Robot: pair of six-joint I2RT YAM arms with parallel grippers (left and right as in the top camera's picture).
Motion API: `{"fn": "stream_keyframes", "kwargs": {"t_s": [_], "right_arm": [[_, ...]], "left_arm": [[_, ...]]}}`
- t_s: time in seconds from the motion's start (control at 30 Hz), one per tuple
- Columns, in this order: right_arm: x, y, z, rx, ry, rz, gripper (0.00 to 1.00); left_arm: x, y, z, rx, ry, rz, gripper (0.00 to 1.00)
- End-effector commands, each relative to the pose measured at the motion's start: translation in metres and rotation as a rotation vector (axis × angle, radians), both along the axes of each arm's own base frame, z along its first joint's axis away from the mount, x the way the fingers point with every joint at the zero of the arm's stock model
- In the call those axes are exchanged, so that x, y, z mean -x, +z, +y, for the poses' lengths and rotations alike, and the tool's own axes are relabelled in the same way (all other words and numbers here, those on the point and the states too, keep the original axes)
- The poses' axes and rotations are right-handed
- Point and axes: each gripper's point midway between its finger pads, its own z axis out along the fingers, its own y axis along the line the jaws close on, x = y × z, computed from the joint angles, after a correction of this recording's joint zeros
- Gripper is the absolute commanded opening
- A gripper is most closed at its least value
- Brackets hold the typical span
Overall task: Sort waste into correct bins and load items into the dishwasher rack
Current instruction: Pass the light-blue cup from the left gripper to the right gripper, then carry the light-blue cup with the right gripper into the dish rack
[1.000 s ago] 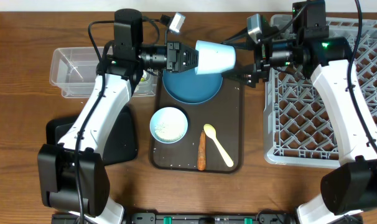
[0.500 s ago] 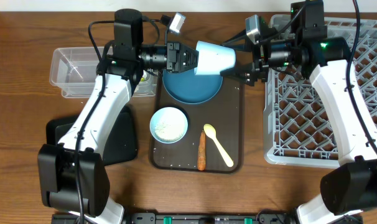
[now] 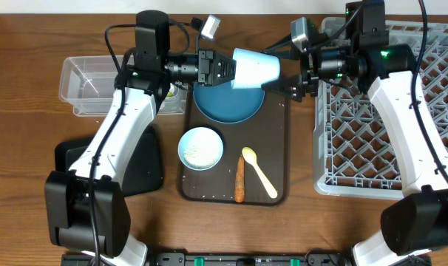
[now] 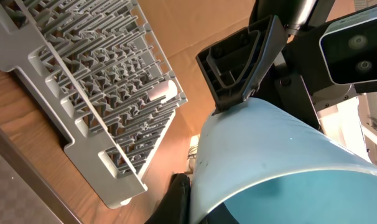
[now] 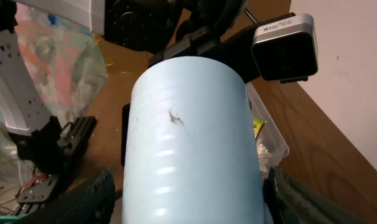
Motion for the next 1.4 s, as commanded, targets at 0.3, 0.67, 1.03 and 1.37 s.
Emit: {"fn": "stream_keyframes", "kwargs": {"t_s": [0.3,0.67,1.03,1.37], "right_arm": [[0.004,0.0,0.009,-0.008,0.028,0.001,0.76],[0.01,0.002,0.021,-0.012,0.062,-0.025,0.73],[0.002,-0.007,0.018,0.036,0.01,0.003,0.54],[-0.027,-0.039,0.004,0.215,-0.228,0.184,0.52]], "left_arm": [[0.012,0.014,0.0,0.05,-0.082,-0.055,0.06],[0.012,0.014,0.0,0.049,-0.082,-0.054,0.06],[0.011,0.014,0.0,0.049,-0.081,-0.055,0.07],[-0.018,-0.018,0.004,-0.08,0.115,-0.049,0.13]]}}
